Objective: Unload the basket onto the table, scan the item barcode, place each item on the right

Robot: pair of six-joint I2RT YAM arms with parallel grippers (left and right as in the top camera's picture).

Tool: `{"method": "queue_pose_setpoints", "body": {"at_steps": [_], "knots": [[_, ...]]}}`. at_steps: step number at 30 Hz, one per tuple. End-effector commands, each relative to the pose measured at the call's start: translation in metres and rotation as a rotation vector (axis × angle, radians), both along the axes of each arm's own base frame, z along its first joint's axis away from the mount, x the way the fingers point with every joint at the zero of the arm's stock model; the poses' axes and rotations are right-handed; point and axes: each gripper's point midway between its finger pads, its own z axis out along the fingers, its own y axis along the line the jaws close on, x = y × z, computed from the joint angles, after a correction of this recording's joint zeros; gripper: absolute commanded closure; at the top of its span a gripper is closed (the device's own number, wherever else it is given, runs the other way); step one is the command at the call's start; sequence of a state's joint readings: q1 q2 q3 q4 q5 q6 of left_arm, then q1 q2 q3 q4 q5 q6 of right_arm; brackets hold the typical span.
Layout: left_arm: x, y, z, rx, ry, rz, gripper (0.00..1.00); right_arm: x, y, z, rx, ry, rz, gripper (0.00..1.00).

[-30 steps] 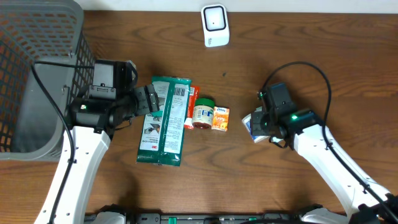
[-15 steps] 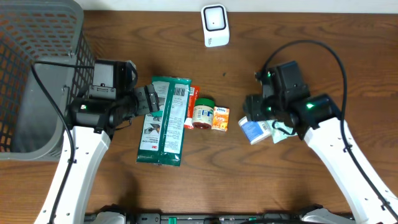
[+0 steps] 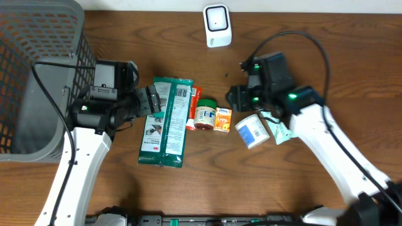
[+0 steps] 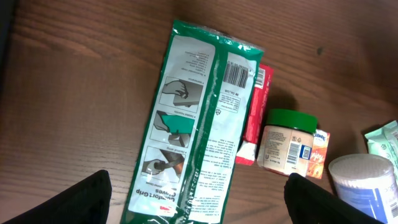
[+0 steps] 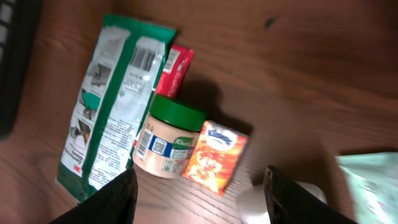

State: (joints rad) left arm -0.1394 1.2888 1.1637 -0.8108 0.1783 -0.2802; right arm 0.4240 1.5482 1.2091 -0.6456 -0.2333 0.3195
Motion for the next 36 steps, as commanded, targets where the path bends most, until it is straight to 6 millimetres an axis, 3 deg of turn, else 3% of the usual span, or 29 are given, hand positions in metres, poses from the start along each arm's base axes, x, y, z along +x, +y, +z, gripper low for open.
{"method": "queue_pose_setpoints", "body": {"at_steps": [1, 7, 14, 21, 25, 32, 36], "knots": [[0.002, -0.001, 0.004, 0.003, -0.01, -0.011, 0.15, 0.002, 0.015, -0.012, 0.006, 0.025, 0.012, 0.37], [0.002, -0.001, 0.004, 0.002, -0.014, -0.011, 0.15, 0.003, 0.018, -0.014, 0.015, 0.028, 0.018, 0.35], [0.003, -0.001, 0.005, 0.002, -0.018, -0.011, 0.15, 0.004, 0.007, -0.019, -0.046, 0.024, -0.005, 0.33], [0.003, -0.001, 0.005, 0.002, -0.017, -0.011, 0.15, 0.013, -0.042, -0.018, -0.134, 0.058, -0.066, 0.31], [0.003, -0.001, 0.005, 0.002, -0.017, -0.011, 0.15, 0.007, -0.095, -0.016, -0.191, 0.142, -0.097, 0.28], [0.003, -0.001, 0.005, 0.002, -0.017, -0.011, 0.15, -0.009, -0.167, -0.034, -0.256, 0.258, -0.212, 0.27], [0.003, -0.001, 0.005, 0.002, -0.017, -0.011, 0.14, -0.011, -0.2, -0.053, -0.285, 0.272, -0.302, 0.35]]}}
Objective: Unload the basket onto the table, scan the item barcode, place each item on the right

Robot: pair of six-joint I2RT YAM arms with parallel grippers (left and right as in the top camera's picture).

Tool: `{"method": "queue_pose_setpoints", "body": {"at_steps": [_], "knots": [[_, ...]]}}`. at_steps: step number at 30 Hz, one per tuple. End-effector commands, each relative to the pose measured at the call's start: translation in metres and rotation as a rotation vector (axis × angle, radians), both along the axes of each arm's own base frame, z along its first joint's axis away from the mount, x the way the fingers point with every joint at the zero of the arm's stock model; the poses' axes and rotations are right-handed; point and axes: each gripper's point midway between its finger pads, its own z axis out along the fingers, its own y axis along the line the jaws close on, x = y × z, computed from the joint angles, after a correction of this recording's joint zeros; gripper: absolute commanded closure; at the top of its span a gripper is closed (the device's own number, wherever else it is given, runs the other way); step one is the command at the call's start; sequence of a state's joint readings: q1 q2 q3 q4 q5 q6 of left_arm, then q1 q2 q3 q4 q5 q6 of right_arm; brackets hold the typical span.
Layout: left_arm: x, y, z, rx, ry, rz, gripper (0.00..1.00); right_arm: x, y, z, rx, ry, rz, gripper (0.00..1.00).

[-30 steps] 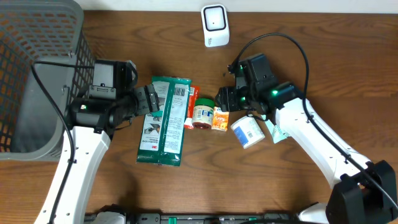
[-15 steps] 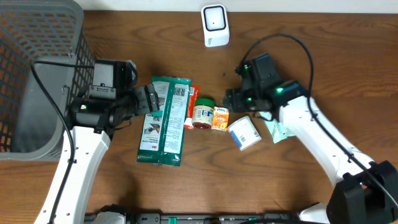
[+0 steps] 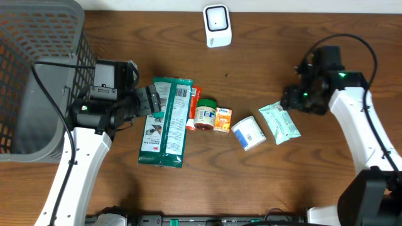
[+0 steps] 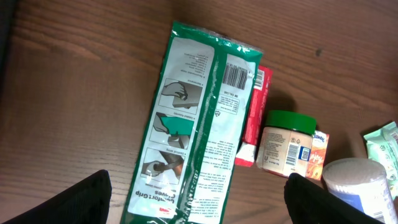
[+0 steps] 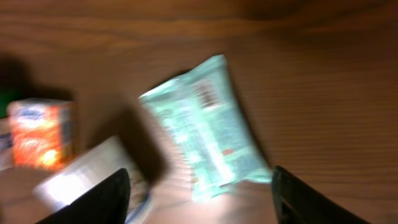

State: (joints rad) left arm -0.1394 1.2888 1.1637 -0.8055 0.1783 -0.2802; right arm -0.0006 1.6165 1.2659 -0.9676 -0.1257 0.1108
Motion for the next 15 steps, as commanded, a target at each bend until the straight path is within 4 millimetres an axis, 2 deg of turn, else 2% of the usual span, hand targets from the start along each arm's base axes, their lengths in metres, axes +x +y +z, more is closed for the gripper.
{"method": "queue_pose_setpoints", "body": {"at_steps": [1, 8, 12, 15], "knots": [[0.002, -0.001, 0.004, 0.003, -0.012, -0.011, 0.15, -0.011, -0.025, -0.02, -0.044, 0.03, -0.033, 0.36], [0.002, -0.001, 0.004, 0.003, -0.012, -0.011, 0.15, -0.037, -0.024, -0.069, -0.029, 0.083, -0.039, 0.39], [0.002, -0.001, 0.004, 0.003, -0.012, -0.011, 0.15, -0.047, -0.011, -0.088, 0.043, 0.084, -0.024, 0.36], [0.002, -0.001, 0.004, 0.003, -0.012, -0.011, 0.15, -0.056, -0.01, -0.099, 0.044, 0.102, -0.025, 0.34]]}}
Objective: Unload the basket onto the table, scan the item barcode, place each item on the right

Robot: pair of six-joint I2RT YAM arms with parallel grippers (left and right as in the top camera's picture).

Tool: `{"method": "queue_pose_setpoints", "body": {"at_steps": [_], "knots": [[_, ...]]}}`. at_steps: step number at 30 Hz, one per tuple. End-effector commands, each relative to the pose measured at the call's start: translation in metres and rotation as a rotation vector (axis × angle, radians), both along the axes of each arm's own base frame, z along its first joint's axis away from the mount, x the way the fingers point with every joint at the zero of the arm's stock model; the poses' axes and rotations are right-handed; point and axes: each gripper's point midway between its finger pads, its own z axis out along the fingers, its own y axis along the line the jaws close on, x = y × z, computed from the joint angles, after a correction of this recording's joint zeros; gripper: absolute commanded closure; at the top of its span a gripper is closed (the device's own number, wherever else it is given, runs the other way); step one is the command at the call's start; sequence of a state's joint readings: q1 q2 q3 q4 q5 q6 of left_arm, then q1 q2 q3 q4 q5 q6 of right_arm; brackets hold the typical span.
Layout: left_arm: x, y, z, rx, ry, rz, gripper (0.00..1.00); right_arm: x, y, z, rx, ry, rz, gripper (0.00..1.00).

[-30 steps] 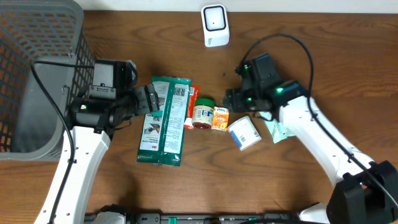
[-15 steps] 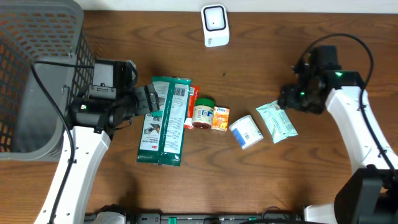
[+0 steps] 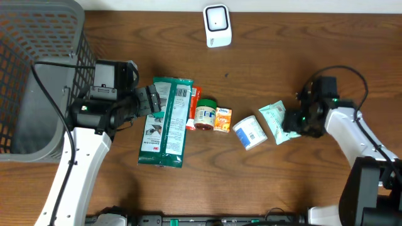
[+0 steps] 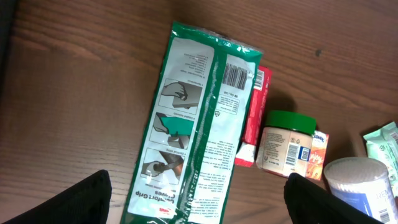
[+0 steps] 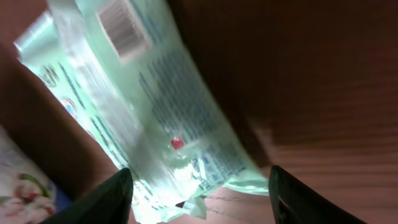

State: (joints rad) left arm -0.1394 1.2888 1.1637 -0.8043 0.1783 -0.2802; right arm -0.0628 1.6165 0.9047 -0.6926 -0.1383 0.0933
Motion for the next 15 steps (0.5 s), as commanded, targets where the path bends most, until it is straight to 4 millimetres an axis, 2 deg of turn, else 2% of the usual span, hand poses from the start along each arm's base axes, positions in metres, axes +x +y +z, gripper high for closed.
{"method": "queue_pose_setpoints", "body": {"at_steps": [1, 4, 7, 10, 13, 15], "knots": [[0.002, -0.001, 0.004, 0.003, -0.01, -0.011, 0.15, -0.013, 0.007, -0.011, 0.035, 0.023, 0.017, 0.34], [0.002, -0.001, 0.004, 0.003, -0.01, -0.011, 0.15, -0.019, 0.007, -0.019, 0.035, 0.029, 0.016, 0.34], [0.002, -0.001, 0.004, 0.003, -0.01, -0.011, 0.15, -0.019, 0.007, -0.027, 0.033, 0.001, 0.017, 0.29], [0.002, -0.001, 0.004, 0.003, -0.01, -0.011, 0.15, -0.015, 0.007, -0.034, 0.031, -0.038, 0.018, 0.29], [0.002, -0.001, 0.004, 0.003, -0.01, -0.011, 0.14, -0.014, 0.006, -0.035, 0.025, -0.047, 0.018, 0.43], [0.002, -0.001, 0.004, 0.003, -0.01, -0.011, 0.15, -0.014, 0.006, -0.035, 0.025, -0.05, 0.017, 0.44]]}}
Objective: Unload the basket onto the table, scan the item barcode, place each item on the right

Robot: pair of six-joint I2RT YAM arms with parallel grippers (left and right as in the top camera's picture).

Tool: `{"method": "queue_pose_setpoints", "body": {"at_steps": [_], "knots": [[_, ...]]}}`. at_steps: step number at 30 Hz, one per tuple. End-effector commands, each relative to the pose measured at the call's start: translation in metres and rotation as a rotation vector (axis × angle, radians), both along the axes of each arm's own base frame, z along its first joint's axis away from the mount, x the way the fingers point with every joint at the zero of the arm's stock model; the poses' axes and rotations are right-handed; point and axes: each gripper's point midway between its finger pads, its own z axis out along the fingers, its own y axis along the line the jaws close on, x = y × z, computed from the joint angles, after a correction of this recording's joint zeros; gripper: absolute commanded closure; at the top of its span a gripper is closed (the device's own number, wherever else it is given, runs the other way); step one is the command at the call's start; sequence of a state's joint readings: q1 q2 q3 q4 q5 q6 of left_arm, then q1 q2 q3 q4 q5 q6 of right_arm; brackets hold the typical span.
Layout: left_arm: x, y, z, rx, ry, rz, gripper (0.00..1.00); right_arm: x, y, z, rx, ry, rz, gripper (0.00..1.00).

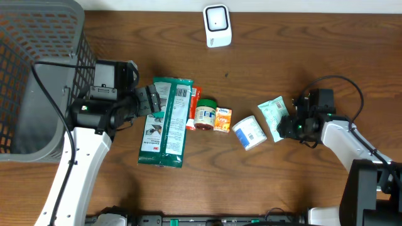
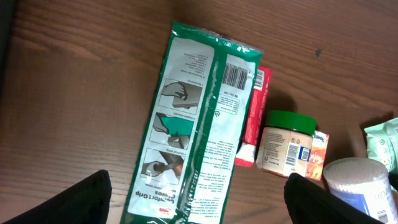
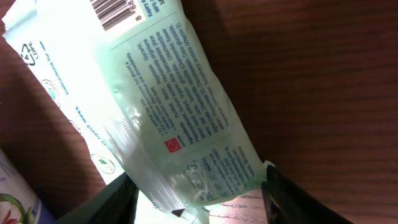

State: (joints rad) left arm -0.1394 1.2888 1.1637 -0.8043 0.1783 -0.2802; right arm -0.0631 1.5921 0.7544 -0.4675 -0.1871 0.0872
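Note:
A pale green wipes pack point(image 3: 168, 106) lies flat on the wooden table with its barcode point(image 3: 115, 12) facing up at the far end. My right gripper point(image 3: 198, 199) is open and low. Its fingers point(image 3: 106, 199) stand on either side of the pack's near end. In the overhead view this right gripper point(image 1: 290, 125) sits just right of the pack point(image 1: 274, 115). The white scanner point(image 1: 217, 26) stands at the back middle. My left gripper point(image 2: 198, 202) is open, hovering over a long green glove pack point(image 2: 199, 124) with nothing in it.
Left of the wipes pack lie a white and blue tub point(image 1: 249, 132), an orange box point(image 1: 222, 119), a green-lidded jar point(image 1: 205, 114) and a red tube point(image 1: 194, 107). A grey mesh basket point(image 1: 38, 37) stands at the far left, behind the left arm.
My right gripper has come lower and closer, so the wipes pack's near end now lies between its fingers. The pack has shifted slightly toward the back. The left arm has not moved.
My right gripper was first over the middle of the table, above the tub, looking at the jar and the orange box. Then it stood farther right, above the wipes pack. Then it was low at the pack's right end, and now its open fingers flank that end.

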Motion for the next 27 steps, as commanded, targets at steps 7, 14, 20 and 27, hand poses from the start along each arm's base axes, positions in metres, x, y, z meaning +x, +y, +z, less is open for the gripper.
{"method": "queue_pose_setpoints", "body": {"at_steps": [7, 14, 20, 27], "knots": [[0.002, -0.001, 0.004, 0.003, -0.01, -0.011, 0.15, -0.009, -0.004, -0.013, -0.029, 0.028, 0.014, 0.84], [0.002, -0.001, 0.004, 0.003, -0.01, -0.011, 0.15, 0.008, -0.011, 0.003, -0.085, -0.03, 0.09, 0.96], [0.002, -0.001, 0.004, 0.003, -0.01, -0.011, 0.15, 0.04, -0.013, 0.047, -0.144, -0.192, 0.197, 0.99], [0.002, -0.001, 0.004, 0.003, -0.01, -0.011, 0.14, 0.058, -0.02, 0.106, -0.216, -0.372, 0.187, 0.99]]}}
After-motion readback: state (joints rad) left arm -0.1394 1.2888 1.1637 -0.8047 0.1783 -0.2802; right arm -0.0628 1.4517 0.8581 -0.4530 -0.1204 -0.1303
